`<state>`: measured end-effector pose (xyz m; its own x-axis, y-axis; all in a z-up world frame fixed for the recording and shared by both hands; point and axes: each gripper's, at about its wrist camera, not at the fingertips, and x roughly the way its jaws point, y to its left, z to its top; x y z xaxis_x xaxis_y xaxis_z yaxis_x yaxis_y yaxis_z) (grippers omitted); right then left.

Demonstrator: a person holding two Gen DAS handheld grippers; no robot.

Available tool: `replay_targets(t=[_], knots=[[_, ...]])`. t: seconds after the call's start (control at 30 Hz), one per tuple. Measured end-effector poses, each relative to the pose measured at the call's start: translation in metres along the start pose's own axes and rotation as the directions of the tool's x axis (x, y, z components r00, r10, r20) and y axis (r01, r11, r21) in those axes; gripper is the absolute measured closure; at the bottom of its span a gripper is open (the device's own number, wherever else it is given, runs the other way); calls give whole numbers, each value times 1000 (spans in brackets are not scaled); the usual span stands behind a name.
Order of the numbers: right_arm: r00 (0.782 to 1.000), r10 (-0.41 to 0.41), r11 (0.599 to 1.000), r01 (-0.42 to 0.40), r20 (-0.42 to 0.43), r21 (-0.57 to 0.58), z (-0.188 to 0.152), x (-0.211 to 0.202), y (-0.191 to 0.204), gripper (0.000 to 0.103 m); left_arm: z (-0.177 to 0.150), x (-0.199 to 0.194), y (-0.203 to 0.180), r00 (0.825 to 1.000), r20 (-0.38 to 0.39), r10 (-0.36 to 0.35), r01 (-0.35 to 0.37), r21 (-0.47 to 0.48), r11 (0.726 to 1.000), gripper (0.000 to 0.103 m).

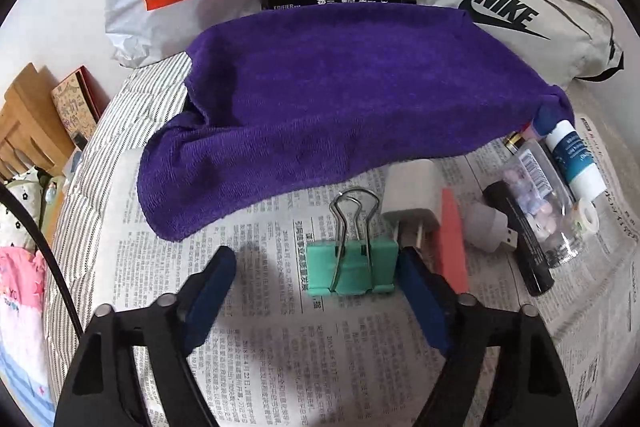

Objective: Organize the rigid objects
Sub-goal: 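Lower the left gripper onto the green binder clip and grasp it, then grasp the white-and-blue AIMD jar with the right gripper while the left holds the clip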

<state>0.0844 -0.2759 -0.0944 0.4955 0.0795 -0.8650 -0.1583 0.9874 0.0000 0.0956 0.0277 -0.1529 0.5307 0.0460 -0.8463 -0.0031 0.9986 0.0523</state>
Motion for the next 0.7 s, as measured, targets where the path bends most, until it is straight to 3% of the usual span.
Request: replay_targets(t=[0.13, 0.4, 0.6, 0.7], knots=[[1000, -4, 1000, 3, -12, -19, 4, 9, 5, 0, -5, -3, 9, 1000, 7, -17, 18, -29, 999, 41], [999, 29, 999, -30, -22, -27, 19, 29, 15, 0, 1, -2, 11, 999, 17, -36, 37, -11, 999, 61], [998, 57, 997, -58, -26, -42, 33, 55, 25, 4, -1, -4, 16, 999, 16, -49, 49, -11, 999, 62], [997, 56, 997, -59, -44, -59, 40, 71, 31, 11, -2, -4, 19, 998, 18, -54, 54, -19, 998, 63]])
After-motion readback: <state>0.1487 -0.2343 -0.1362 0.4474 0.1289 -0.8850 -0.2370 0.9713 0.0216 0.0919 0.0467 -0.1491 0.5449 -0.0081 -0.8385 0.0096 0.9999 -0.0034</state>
